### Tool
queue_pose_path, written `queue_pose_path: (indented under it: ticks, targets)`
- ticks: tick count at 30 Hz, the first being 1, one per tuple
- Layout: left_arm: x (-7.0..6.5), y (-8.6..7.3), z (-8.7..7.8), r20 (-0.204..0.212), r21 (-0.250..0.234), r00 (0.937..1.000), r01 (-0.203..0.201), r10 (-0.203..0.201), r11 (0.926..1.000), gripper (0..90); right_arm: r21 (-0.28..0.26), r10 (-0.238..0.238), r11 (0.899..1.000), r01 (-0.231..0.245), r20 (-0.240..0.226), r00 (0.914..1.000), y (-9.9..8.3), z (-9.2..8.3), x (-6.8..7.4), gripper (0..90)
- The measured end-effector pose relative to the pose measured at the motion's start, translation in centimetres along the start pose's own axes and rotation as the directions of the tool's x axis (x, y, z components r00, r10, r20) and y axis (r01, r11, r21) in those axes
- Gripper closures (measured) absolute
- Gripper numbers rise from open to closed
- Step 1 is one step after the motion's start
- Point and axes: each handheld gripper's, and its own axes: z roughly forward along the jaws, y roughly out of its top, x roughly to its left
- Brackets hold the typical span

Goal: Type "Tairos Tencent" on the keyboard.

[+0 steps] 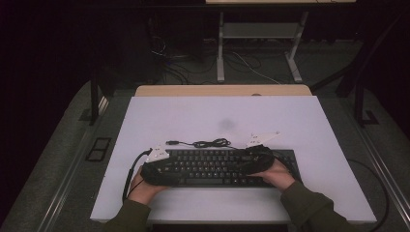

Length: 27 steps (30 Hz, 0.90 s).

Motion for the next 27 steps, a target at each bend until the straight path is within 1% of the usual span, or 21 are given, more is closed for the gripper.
queue_pose_path:
  ticks: [4, 5, 7, 8, 9, 10, 13, 16, 20, 27]
  targets:
    - [-0.2, 0.3, 0.0, -0.023, -0.009, 0.9997, 0.003, -0.003, 1.0000, 17.7, -0.012, 0.014, 1.000, -0.014, 0.001, 0.9999, 0.1, -0.1, 0.0, 36.4]
    - [-0.2, 0.3, 0.1, -0.040, -0.012, 0.9992, 0.007, -0.008, 0.9999, 17.8, -0.014, 0.017, 1.000, -0.017, -0.002, 0.9999, 0.1, -0.1, 0.1, 37.0]
    - [-0.3, 0.4, 0.2, -0.073, -0.004, 0.9973, 0.013, -0.013, 0.9999, 17.7, -0.015, 0.015, 1.000, -0.015, -0.006, 0.9999, 0.3, -0.2, 0.1, 38.4]
    - [-0.3, 0.5, 0.2, -0.080, 0.004, 0.9968, 0.003, -0.003, 1.0000, 17.7, -0.015, 0.014, 1.000, -0.014, -0.005, 0.9999, 0.3, -0.2, 0.0, 38.6]
    - [-0.3, 0.5, 0.3, -0.076, -0.004, 0.9971, 0.000, 0.000, 1.0000, 17.0, -0.014, 0.015, 1.000, -0.015, -0.007, 0.9999, 0.4, -0.2, 0.0, 39.0]
    - [-0.3, 0.5, 0.3, -0.065, -0.001, 0.9978, -0.008, 0.008, 1.0000, 13.4, -0.016, 0.019, 1.000, -0.019, -0.007, 0.9998, 0.4, -0.2, 0.1, 39.3]
    - [-0.4, 0.6, 0.3, -0.064, 0.016, 0.9974, -0.032, 0.033, 0.9994, 13.3, -0.013, 0.022, 1.000, -0.022, -0.004, 0.9998, 0.6, -0.2, 0.1, 39.9]
    - [-0.5, 0.7, 0.4, -0.055, 0.035, 0.9974, -0.044, 0.046, 0.9984, 13.3, -0.020, 0.023, 1.000, -0.023, -0.006, 0.9997, 0.8, -0.2, 0.1, 42.1]
    - [-0.4, 0.8, 0.5, -0.053, 0.030, 0.9981, -0.029, 0.031, 0.9991, 13.5, -0.024, 0.024, 0.999, -0.024, -0.004, 0.9997, 1.3, -0.1, 0.3, 46.0]
    - [-0.4, 0.8, 0.7, -0.049, 0.030, 0.9984, -0.027, 0.028, 0.9992, 13.6, -0.007, 0.030, 1.000, -0.030, -0.006, 0.9995, 1.5, 0.6, 0.1, 53.5]
